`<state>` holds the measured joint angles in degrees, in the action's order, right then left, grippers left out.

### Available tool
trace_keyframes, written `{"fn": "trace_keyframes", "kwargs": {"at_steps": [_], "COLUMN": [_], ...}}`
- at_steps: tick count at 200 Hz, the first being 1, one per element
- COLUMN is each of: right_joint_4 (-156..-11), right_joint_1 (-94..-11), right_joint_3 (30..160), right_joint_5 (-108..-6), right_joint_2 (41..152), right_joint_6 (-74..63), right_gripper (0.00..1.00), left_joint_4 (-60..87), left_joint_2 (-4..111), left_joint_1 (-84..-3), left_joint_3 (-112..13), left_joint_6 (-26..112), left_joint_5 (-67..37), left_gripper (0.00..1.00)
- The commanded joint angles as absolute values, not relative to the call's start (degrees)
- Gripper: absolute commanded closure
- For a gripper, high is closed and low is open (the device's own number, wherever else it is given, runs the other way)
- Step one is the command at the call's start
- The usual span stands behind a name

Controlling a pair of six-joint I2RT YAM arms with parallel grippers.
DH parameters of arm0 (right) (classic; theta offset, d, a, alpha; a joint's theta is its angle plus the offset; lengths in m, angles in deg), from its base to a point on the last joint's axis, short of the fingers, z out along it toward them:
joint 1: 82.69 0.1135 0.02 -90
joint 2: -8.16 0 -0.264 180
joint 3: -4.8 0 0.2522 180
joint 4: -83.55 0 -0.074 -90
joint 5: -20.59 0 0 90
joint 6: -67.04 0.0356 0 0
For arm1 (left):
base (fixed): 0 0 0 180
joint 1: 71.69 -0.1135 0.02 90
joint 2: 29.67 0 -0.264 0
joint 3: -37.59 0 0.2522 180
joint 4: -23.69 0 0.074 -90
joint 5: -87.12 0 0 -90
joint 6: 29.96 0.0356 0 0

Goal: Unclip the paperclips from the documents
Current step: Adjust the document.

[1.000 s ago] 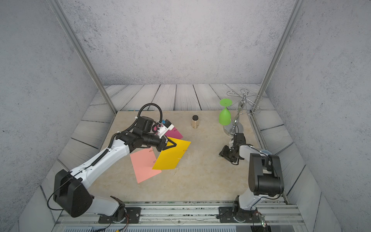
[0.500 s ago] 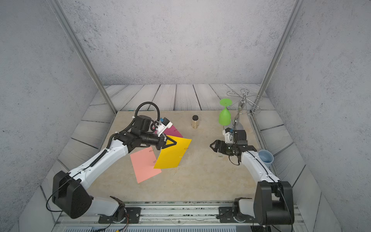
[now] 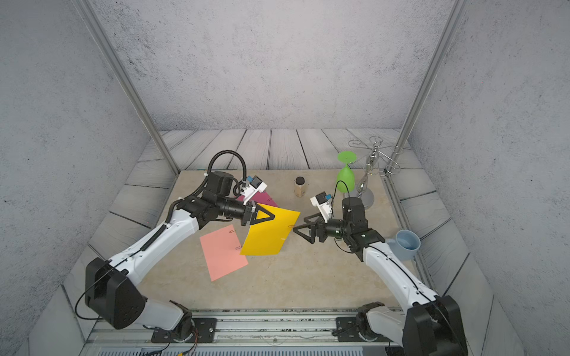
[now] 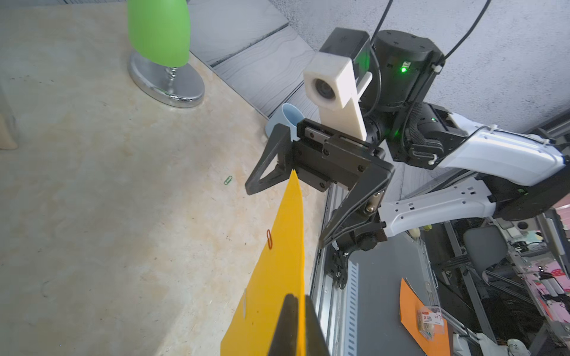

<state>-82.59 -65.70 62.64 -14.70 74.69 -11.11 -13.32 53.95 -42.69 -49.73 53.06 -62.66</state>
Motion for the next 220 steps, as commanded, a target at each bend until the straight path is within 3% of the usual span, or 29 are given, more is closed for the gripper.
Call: {"fn": "trace_keyframes", "kwargs": {"at_steps": [1,24,44,95,115,165,191,220], "right_joint_4": [-88.1,-90.2,-92.9,-94.1,-93.1,-89.2,-88.3,-87.6], "right_joint_1": [-64.7,-62.8,-61.8,-61.1,-61.1,-61.1,-61.1,-61.1], "right_joint_3": [65.3,67.3,67.6,66.9,67.1,68.7,69.7,70.9], "right_joint_5": [-10.3,-8.6,-8.2,-6.7,-6.0,-5.5,-5.7,-5.6], "right_joint_2": [77.5,80.7,81.5,80.6,80.1,79.1,78.2,77.6], "right_joint_6": [-10.0,-8.0,-6.5,-5.0,-5.3,-6.8,-6.7,-6.5], "right_gripper": [0.10,0.17,0.29,0.78,0.90,0.94,0.95,0.96], "left_joint_4": [-12.4,-12.3,-12.2,-13.1,-13.3,-13.9,-13.8,-11.6], "left_joint_2": [54.4,54.4,54.4,53.8,53.8,53.2,53.0,52.4], "left_joint_1": [-43.0,-42.9,-42.9,-42.9,-42.9,-43.1,-43.2,-43.3], "left_joint_3": [-51.1,-50.8,-50.5,-50.2,-49.9,-50.0,-49.8,-48.3], "left_joint_6": [52.8,52.8,52.8,53.6,53.7,53.7,53.0,51.2], "left_joint_5": [-67.1,-67.5,-67.3,-66.1,-65.8,-63.7,-63.7,-64.2], "left_gripper": [1.00,1.00,1.00,1.00,1.00,1.00,0.77,0.71]}}
